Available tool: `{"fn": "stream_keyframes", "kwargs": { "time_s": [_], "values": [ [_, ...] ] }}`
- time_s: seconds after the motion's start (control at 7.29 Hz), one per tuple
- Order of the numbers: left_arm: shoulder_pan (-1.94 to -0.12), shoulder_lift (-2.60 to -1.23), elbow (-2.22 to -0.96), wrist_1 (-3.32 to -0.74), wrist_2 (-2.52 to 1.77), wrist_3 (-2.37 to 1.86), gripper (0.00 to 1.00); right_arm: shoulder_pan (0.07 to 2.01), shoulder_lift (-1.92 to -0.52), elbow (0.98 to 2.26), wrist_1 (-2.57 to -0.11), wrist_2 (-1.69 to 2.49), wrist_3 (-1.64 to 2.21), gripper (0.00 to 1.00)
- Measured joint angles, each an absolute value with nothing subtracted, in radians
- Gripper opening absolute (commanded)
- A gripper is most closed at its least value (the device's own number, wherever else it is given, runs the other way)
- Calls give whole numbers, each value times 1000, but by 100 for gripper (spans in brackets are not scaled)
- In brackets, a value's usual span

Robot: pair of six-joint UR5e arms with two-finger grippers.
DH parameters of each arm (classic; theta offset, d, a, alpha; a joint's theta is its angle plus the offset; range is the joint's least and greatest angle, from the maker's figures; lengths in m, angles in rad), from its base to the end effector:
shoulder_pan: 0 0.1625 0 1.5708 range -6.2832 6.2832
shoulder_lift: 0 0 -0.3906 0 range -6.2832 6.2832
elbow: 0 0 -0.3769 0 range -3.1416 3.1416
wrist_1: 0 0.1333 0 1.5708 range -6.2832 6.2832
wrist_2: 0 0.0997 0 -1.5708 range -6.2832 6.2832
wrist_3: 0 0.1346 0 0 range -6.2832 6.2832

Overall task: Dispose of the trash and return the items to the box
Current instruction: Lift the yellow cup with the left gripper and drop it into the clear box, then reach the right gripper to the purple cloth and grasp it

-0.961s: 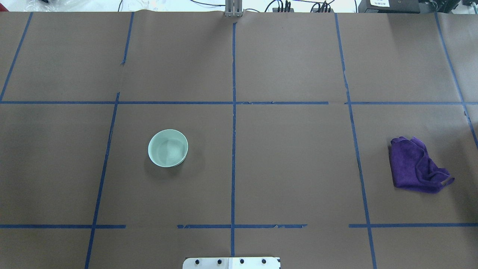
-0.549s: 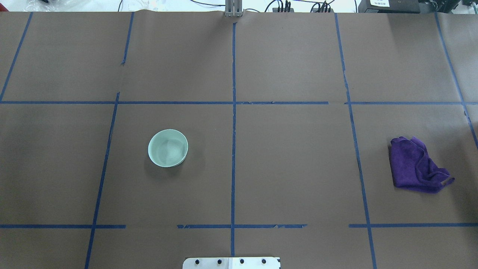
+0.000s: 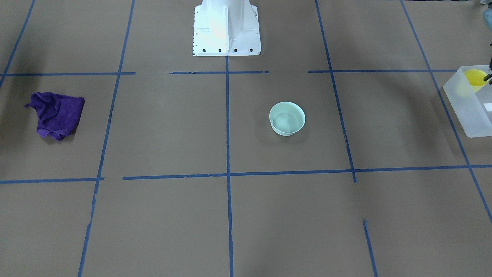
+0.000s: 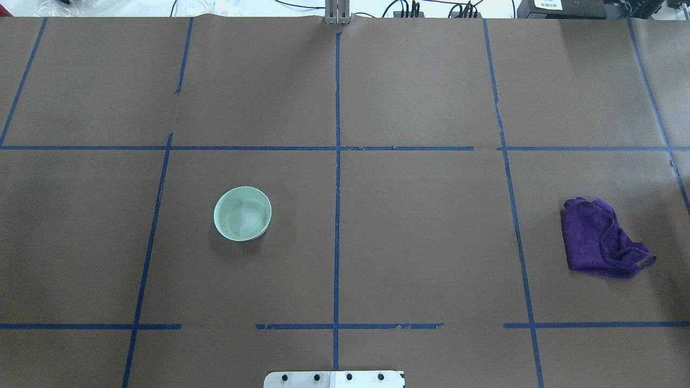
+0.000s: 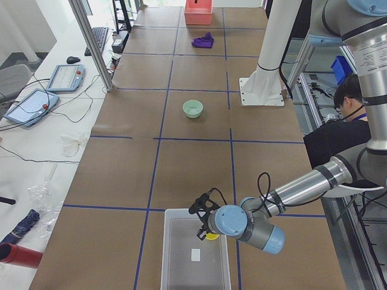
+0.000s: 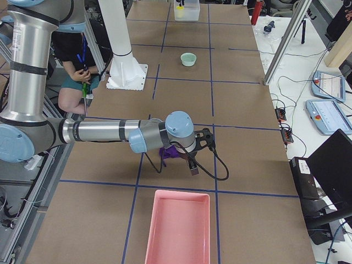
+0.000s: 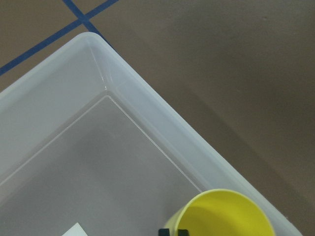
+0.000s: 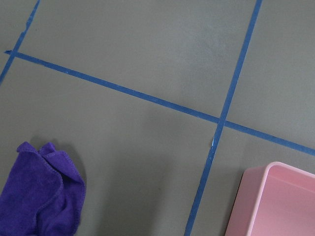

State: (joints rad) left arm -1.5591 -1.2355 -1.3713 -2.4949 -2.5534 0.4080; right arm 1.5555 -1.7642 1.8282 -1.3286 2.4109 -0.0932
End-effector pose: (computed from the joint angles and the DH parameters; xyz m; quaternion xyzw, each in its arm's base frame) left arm -0.0176 -0.3166 0.7547 0.2583 0.4202 0.2695 0.8271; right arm 0.0266 -0.4237 0.5773 0.1548 -0.3973 -0.1110 0.8977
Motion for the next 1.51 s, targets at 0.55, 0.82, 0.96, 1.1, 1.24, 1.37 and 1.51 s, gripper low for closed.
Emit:
{"fn": "stream_keyframes", "kwargs": {
  "time_s": [0.55, 0.82, 0.96, 1.1, 1.24, 1.37, 1.51],
  "values": [
    [-1559, -1264, -1481, -2483, -2514, 283, 100, 1537, -1763, 1860, -1154, 2415, 96, 100],
    [-1557, -1331, -1536, -2401, -2488, 246, 100, 1448, -1801, 1866, -974, 2403, 365, 100],
    [-1557, -1352, -1567, -2361, -2485, 242, 100, 1370, -1831, 1889, -931, 2362, 468, 100],
    [-1558, -1363, -1602, -2334, -2483, 241, 100, 1262, -1876, 1932, -908, 2278, 562, 100],
    [-1560, -1367, -1626, -2322, -2482, 240, 100, 1147, -1920, 1959, -874, 2187, 639, 98],
    [-1561, -1368, -1643, -2317, -2482, 240, 100, 1021, -1956, 1963, -824, 2089, 721, 92],
    [-1562, -1368, -1656, -2315, -2482, 239, 100, 893, -1972, 1937, -765, 1982, 802, 80]
  ]
}}
